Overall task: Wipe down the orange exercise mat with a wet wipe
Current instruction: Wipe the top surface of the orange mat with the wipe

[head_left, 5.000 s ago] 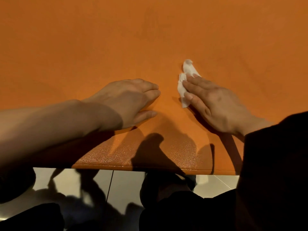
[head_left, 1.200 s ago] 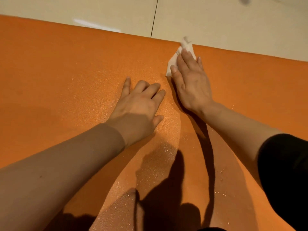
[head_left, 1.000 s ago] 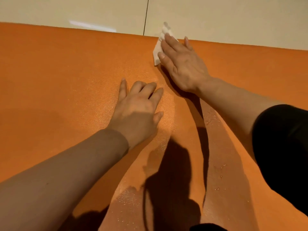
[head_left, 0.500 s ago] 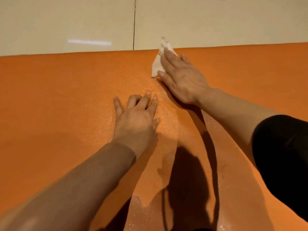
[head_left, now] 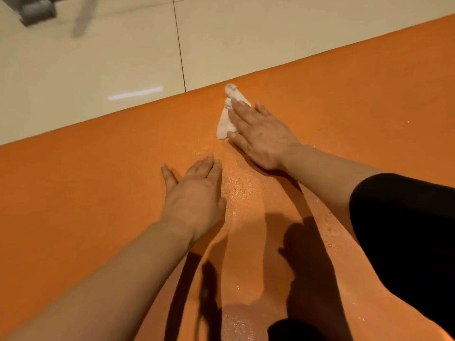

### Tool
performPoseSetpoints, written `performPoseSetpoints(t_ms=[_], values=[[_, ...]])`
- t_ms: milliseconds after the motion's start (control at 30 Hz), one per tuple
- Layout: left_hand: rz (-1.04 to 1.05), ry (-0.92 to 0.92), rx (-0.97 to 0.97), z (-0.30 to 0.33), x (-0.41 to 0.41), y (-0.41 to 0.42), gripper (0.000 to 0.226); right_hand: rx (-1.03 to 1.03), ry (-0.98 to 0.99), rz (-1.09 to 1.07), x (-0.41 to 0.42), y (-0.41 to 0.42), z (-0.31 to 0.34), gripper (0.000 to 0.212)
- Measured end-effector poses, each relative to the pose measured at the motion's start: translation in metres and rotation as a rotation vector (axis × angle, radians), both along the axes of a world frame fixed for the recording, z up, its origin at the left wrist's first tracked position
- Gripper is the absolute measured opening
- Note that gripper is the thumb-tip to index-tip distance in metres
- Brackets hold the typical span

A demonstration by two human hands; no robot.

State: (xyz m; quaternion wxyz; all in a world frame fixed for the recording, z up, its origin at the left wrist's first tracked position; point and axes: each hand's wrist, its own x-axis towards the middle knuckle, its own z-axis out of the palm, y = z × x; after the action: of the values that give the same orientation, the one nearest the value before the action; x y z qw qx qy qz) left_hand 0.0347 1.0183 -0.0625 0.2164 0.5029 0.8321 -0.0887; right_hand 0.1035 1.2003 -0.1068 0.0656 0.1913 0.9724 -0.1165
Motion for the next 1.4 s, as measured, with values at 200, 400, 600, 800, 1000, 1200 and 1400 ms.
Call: performPoseSetpoints(t_ms=[200, 400, 600, 800, 1000, 1200, 1400], values=[[0.016, -0.003, -0.066, 0.005, 0.026, -0.025, 0.076, 0.013, -0.018, -0.307, 0.02, -0.031, -0.002, 0.066], [0.077, -0.096, -0.023, 0.002, 0.053, -0.037, 0.075, -0.027, -0.03, 0.035, 0.038, -0.067, 0.001, 0.066], [0.082, -0.191, 0.034, 0.002, 0.068, -0.061, 0.071, 0.02, -0.07, -0.339, 0.064, -0.047, 0.001, 0.067], [0.116, -0.181, 0.055, -0.001, 0.082, -0.071, 0.069, -0.058, -0.073, -0.048, 0.064, -0.107, 0.001, 0.066], [0.112, -0.186, 0.052, -0.002, 0.099, -0.084, 0.064, 0.029, -0.12, -0.184, 0.116, -0.076, 0.003, 0.064], [0.138, -0.199, 0.078, 0.0, 0.114, -0.095, 0.06, -0.036, -0.181, -0.246, 0.099, -0.122, 0.011, 0.066], [0.148, -0.2, 0.075, 0.005, 0.126, -0.102, 0.059, -0.056, -0.179, 0.037, 0.121, -0.129, 0.017, 0.063]])
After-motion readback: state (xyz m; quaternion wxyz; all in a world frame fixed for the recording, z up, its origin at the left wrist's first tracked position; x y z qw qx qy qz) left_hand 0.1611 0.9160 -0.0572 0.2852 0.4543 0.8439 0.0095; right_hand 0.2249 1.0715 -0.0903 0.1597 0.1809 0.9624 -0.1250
